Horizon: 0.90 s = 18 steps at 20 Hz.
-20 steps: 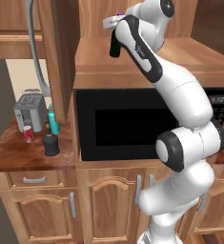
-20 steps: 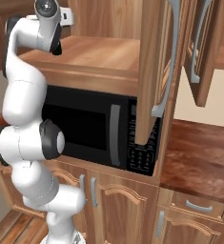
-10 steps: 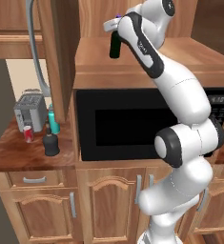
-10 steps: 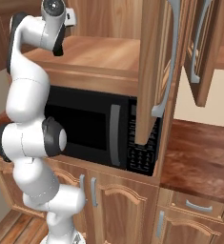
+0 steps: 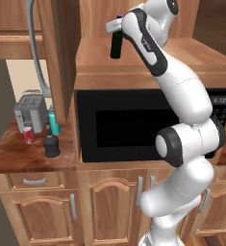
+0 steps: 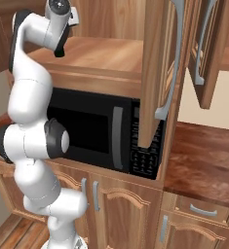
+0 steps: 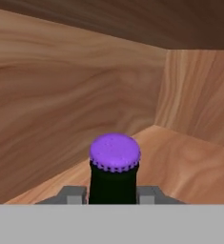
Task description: Sort all alcoholic drinks to one cabinet, and non-alcoholic drinks to the other.
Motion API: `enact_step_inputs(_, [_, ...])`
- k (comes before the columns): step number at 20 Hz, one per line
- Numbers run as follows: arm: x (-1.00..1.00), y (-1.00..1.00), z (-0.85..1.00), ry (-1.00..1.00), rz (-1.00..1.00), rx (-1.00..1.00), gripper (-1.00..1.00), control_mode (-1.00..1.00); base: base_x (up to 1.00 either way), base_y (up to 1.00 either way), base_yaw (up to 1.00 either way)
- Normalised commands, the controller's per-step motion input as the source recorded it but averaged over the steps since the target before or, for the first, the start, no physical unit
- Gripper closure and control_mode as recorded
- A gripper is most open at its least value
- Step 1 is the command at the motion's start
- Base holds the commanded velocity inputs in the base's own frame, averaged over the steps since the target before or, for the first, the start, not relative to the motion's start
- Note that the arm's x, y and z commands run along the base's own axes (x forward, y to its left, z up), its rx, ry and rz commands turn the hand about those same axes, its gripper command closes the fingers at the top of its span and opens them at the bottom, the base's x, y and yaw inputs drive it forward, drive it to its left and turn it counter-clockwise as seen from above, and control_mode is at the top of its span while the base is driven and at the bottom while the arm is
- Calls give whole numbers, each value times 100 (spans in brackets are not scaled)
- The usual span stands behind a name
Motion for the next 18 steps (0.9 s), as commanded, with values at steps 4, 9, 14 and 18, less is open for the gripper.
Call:
enact_step_inputs(4, [0,0,0,1,2,-1,-100,-100,0,0,0])
enact_step_inputs(9, [-1,0,0,0,2,0,-100,-100,0,0,0])
enact_step_inputs(14, [-36,-1,1,0,3,0,-100,-100,0,0,0])
enact_step_inputs(18, [-73,-18,2,0,0,0,-100,-100,0,0,0])
